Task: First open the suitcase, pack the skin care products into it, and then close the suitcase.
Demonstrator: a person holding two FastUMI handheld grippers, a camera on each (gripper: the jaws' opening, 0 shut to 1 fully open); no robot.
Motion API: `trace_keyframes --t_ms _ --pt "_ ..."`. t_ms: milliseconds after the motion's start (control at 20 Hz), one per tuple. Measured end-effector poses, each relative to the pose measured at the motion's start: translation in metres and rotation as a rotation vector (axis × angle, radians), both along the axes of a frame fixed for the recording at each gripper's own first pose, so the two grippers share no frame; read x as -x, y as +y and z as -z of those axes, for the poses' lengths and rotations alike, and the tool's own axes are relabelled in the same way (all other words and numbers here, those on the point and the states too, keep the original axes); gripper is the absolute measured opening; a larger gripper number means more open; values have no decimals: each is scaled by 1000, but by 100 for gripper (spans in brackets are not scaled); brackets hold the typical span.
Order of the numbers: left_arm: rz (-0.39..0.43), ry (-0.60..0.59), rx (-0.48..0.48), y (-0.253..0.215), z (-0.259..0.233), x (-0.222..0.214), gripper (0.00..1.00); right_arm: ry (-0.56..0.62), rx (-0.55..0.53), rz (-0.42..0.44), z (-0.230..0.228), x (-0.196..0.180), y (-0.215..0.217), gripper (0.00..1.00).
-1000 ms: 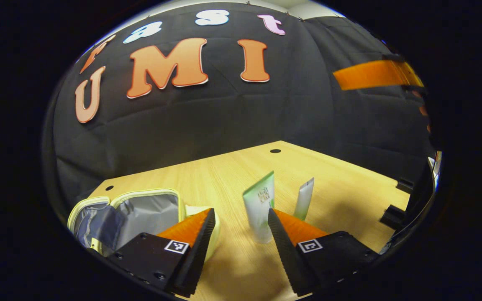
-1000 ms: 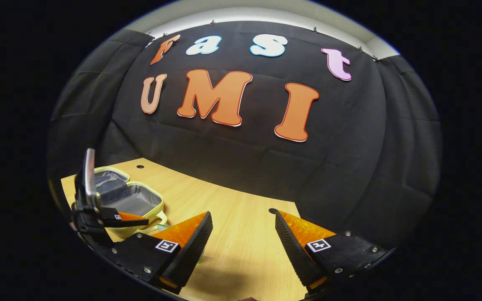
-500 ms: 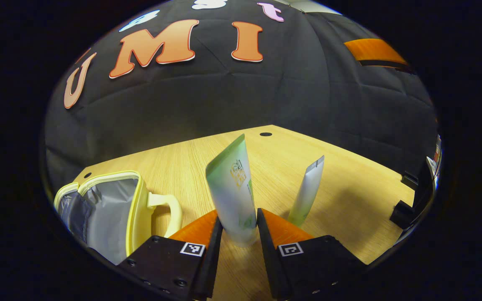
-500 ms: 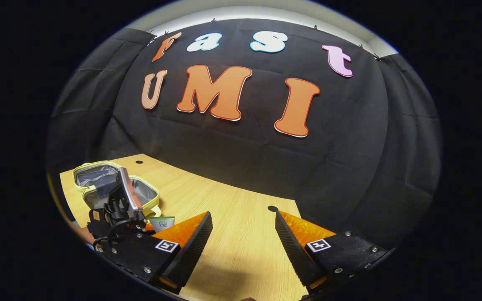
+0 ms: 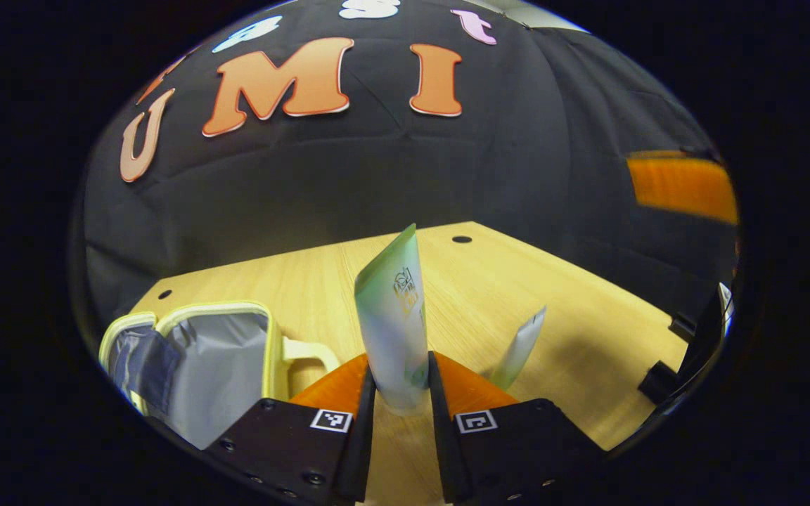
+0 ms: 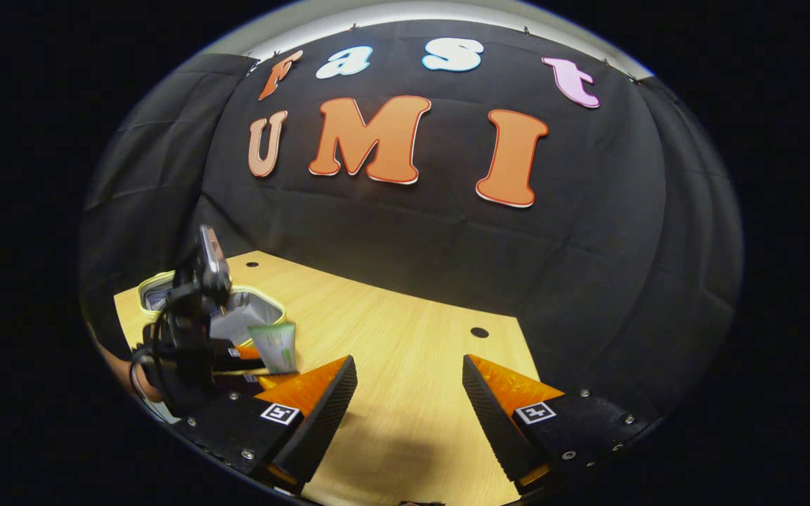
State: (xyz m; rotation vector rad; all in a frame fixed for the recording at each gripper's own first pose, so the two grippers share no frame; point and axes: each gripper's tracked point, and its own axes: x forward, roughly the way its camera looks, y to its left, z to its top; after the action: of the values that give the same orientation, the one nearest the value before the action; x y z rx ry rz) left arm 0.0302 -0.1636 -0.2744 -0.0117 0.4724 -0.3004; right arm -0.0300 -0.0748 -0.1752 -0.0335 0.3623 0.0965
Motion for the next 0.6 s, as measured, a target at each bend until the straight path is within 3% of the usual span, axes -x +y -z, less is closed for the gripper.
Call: trace_keyframes --t_ms 350,600 --pt "-106 -74 -56 62 -78 7 41 93 -39 -120 47 11 37 95" --pt "-210 -66 -114 113 -92 25 39 186 -52 -204 97 2 66 92"
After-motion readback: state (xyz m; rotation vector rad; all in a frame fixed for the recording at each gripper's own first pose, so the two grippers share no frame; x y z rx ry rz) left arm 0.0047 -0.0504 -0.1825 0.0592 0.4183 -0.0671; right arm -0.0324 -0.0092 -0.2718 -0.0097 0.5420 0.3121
